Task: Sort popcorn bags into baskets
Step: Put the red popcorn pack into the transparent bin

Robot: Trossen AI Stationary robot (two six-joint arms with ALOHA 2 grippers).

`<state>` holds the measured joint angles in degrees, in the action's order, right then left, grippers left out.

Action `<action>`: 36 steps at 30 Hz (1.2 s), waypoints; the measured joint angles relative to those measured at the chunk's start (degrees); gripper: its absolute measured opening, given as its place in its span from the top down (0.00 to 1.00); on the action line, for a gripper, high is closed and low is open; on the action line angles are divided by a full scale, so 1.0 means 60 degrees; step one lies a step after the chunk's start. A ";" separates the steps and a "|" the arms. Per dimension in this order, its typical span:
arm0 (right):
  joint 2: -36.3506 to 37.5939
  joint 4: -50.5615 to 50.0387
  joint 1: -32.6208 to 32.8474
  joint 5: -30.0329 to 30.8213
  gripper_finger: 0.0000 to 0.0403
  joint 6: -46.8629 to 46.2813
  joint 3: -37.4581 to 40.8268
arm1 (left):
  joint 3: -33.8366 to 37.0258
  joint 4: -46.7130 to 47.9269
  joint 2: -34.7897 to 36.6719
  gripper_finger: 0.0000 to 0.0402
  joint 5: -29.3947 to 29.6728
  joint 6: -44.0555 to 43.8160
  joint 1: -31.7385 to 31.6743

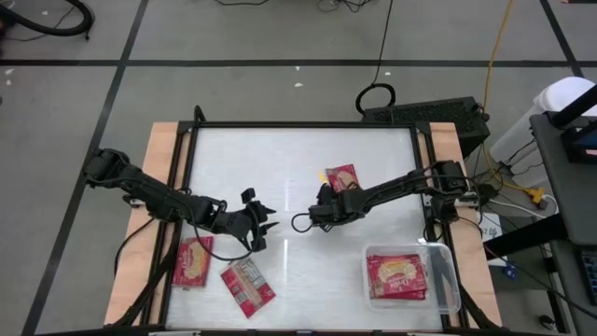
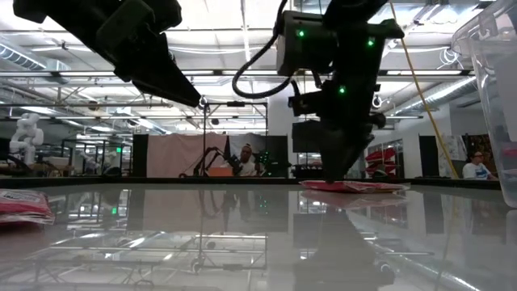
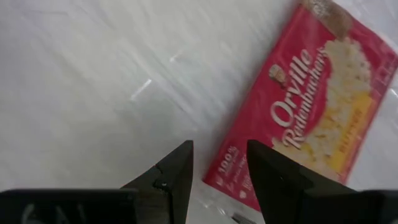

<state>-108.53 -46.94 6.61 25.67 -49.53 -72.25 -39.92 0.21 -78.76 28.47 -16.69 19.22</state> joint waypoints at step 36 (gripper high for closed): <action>0.0051 0.0920 0.0035 0.0012 0.60 0.0344 0.1154 | 0.0000 -0.0113 0.0000 0.59 0.0000 0.0240 -0.0593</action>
<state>-108.22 -41.42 6.82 25.74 -47.47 -65.33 -39.92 -0.47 -78.76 28.47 -15.25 15.66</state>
